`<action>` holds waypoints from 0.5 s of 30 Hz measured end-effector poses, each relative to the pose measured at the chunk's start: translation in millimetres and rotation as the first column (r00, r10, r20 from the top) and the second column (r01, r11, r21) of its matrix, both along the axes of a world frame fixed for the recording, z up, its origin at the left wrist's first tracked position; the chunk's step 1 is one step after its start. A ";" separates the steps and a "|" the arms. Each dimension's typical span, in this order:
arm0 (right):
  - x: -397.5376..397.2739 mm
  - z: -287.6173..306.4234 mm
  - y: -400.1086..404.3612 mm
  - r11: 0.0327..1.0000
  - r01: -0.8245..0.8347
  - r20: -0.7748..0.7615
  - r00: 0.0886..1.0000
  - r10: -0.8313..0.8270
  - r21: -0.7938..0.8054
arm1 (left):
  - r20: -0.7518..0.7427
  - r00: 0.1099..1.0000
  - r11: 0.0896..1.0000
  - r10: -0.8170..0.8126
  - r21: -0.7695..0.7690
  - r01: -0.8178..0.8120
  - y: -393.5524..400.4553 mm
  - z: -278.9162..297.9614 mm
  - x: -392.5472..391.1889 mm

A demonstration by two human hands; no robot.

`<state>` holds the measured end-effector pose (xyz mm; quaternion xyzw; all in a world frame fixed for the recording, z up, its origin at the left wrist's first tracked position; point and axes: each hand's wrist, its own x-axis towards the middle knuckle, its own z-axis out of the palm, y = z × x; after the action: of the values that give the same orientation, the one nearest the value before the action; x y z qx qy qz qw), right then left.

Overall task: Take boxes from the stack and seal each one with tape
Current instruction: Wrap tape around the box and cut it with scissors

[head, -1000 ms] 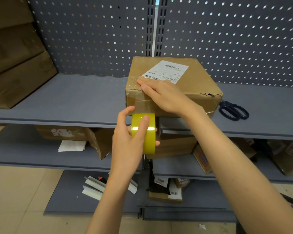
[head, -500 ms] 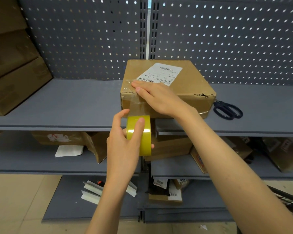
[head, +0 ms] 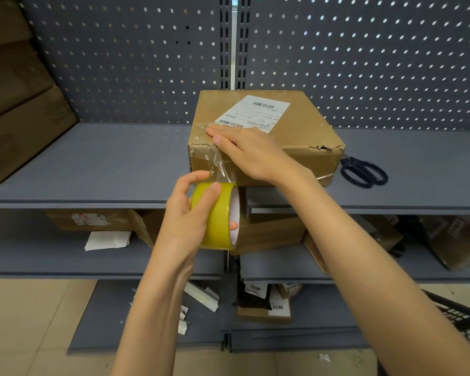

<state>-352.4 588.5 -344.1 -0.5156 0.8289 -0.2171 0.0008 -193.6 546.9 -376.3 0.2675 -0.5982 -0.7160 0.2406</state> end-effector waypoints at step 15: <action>2.0 -0.9 1.4 0.995 -0.033 0.038 0.999 0.037 -0.097 | -0.011 1.000 1.000 0.020 -0.003 -0.020 4.3 1.6 0.0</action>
<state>-350.4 590.0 -345.0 -0.5249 0.8081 -0.2671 -0.0039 -193.6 551.2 -374.7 0.2692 -0.5952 -0.7142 0.2514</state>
